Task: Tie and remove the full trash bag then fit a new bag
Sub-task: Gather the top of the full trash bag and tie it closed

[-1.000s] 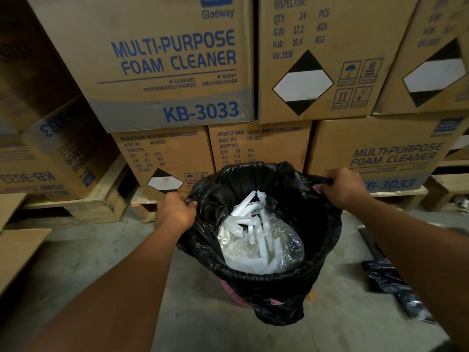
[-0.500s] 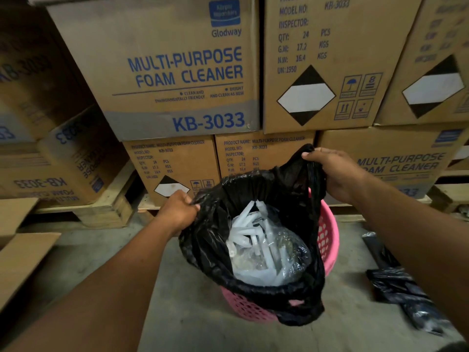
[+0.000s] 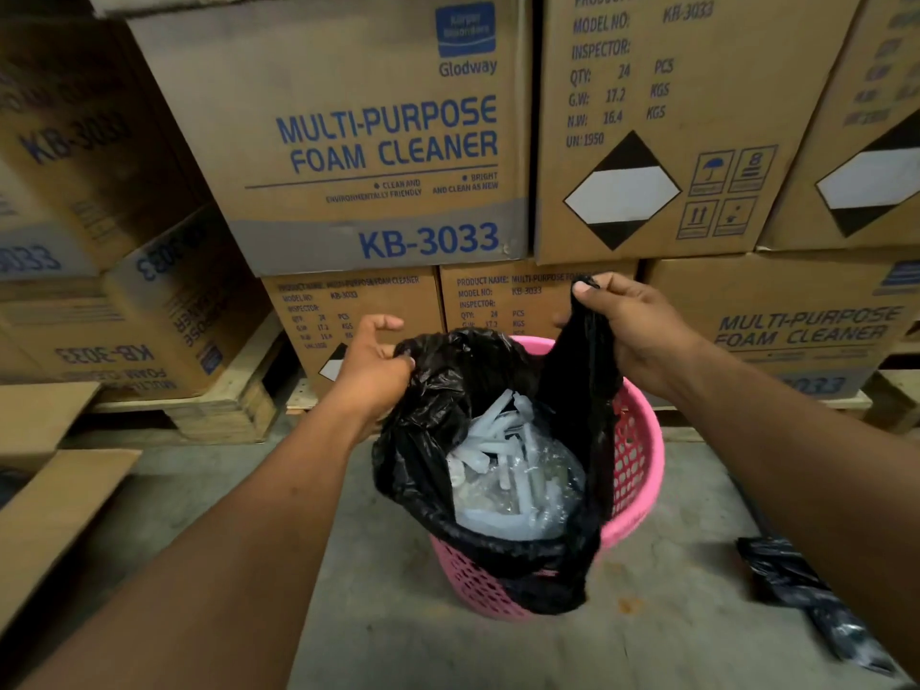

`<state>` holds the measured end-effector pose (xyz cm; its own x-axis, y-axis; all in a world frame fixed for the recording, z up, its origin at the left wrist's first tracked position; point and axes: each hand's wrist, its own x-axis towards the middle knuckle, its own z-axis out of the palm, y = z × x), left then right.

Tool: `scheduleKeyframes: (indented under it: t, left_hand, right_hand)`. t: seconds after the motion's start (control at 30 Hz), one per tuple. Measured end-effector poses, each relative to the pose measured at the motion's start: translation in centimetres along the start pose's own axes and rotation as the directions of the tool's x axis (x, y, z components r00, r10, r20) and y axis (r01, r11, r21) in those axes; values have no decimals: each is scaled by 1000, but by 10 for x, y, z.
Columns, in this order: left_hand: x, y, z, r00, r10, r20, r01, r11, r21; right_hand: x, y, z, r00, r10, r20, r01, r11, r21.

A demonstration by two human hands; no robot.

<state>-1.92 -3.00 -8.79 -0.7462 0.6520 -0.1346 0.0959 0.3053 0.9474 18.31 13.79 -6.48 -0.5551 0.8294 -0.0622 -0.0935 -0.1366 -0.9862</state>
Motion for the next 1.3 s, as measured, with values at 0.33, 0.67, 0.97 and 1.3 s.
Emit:
scheduleKeyframes:
  t: [0.33,0.67,0.97,1.3]
  left_hand:
    - [4,-22,-38,987,40,-153,71,751,657]
    - [-20,38,-26,978,120,171,-90,981,-173]
    - [-7,27,2,955,235,181,-230,972,-45]
    - [-9,36,19,989,149,0,-145,963,-228]
  right_hand:
    - [3,11,-2,995,26,100,-9,986,-166]
    - [-4,7,20,994,-69,91,89,966,-244]
    - [-4,8,20,991,-49,127,73,979,-192]
    - [3,14,29,993,-33,114,54,982,-180]
